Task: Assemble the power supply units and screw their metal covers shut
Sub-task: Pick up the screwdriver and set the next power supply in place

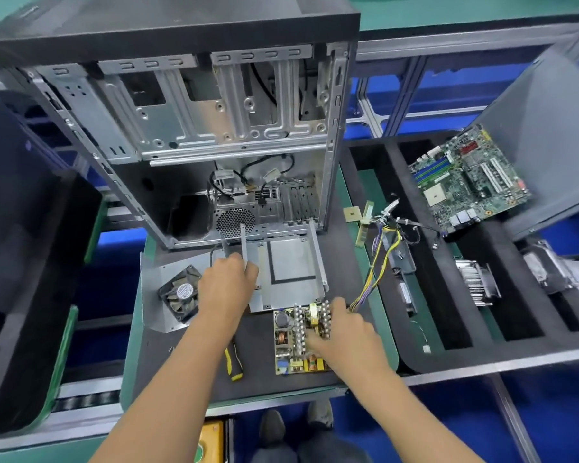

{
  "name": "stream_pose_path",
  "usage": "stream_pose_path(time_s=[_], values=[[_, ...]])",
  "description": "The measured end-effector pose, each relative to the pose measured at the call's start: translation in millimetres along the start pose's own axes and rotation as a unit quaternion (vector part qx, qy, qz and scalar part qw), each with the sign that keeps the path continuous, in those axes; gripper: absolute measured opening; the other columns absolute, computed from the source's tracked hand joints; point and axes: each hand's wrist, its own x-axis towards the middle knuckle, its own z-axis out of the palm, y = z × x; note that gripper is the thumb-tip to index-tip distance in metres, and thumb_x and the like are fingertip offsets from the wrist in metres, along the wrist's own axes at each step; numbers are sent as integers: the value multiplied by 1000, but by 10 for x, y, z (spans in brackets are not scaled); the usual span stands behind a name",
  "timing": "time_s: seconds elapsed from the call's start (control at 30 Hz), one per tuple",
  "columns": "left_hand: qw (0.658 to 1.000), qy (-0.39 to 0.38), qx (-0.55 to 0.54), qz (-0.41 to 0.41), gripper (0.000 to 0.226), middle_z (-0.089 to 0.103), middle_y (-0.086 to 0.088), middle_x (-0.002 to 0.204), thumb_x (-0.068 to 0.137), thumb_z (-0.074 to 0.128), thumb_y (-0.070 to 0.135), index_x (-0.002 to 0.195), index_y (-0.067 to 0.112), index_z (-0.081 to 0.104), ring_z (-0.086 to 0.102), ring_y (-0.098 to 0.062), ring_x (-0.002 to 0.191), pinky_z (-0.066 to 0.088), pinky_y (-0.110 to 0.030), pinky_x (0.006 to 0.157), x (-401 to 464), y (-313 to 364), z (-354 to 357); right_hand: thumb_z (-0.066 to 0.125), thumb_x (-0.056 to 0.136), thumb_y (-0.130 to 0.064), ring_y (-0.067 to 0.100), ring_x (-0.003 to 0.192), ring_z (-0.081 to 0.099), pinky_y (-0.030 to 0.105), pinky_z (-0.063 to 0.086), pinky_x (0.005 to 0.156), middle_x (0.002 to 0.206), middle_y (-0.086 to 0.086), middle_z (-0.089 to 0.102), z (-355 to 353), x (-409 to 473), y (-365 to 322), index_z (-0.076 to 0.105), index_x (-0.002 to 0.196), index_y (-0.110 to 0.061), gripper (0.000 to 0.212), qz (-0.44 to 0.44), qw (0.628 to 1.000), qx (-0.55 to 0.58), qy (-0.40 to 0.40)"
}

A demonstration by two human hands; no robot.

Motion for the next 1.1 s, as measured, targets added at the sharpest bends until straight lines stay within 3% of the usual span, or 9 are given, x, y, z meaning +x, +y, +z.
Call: stream_pose_path(time_s=[0.23,0.3,0.37,0.43,0.6,0.7,0.8,0.9,1.1], values=[[1000,-8,-16,-15,28,52,-14,70,93,50,23,71,9,40,48,-33,64,30,-34,52,1,57,-43,47,96,-26,29,71,46,36,40,58,78,2,48,-126,-41,44,36,95,-21,12,-26,1000,1,16],[998,-32,-44,-18,23,59,-15,80,92,52,22,108,7,46,57,-37,71,40,-36,57,-15,77,-84,48,94,-25,30,69,45,35,39,58,74,1,46,-249,-77,118,45,96,-21,6,-19,999,-2,30],[996,-64,-57,-19,62,60,-14,83,91,54,21,144,14,24,58,-37,75,45,-38,61,-52,70,-112,50,93,-27,34,74,52,38,46,63,76,3,53,-425,-106,274,53,97,-21,7,10,999,23,30],[989,-111,-95,-23,79,65,-14,84,93,55,22,155,17,7,61,-33,77,50,-38,67,-129,105,-139,55,93,-30,34,84,61,36,51,69,85,5,65,-670,-138,476,60,96,-24,8,43,995,82,33],[903,-210,-371,-62,65,72,-12,65,100,48,15,153,24,11,70,-30,56,53,-31,47,-364,251,-38,65,87,-24,21,74,67,33,53,68,79,-5,75,-1171,-58,893,74,94,-30,13,106,952,279,65],[980,-74,-121,139,54,66,-11,108,98,56,19,148,28,37,62,-35,101,51,-44,81,-226,123,-55,67,84,-25,20,75,67,33,49,66,99,0,75,-1229,26,931,75,106,-20,24,134,921,361,62],[952,-113,125,254,49,36,1,153,91,68,33,138,28,53,26,-29,141,27,-48,106,-79,53,-90,67,76,-34,28,80,66,43,53,75,95,14,73,-1221,71,810,74,92,-15,26,136,920,360,75],[937,-118,152,292,26,62,9,126,94,60,41,117,28,64,45,-16,131,19,-39,103,-139,101,-22,69,76,-35,38,96,64,54,54,86,97,21,68,-1177,71,603,63,98,-3,39,140,927,326,122],[941,-120,-72,309,31,71,2,97,89,68,47,103,20,68,65,-23,94,50,-38,77,-642,107,230,57,87,-22,38,79,57,39,46,68,74,16,63,-948,127,114,60,79,-6,18,86,968,198,124]])
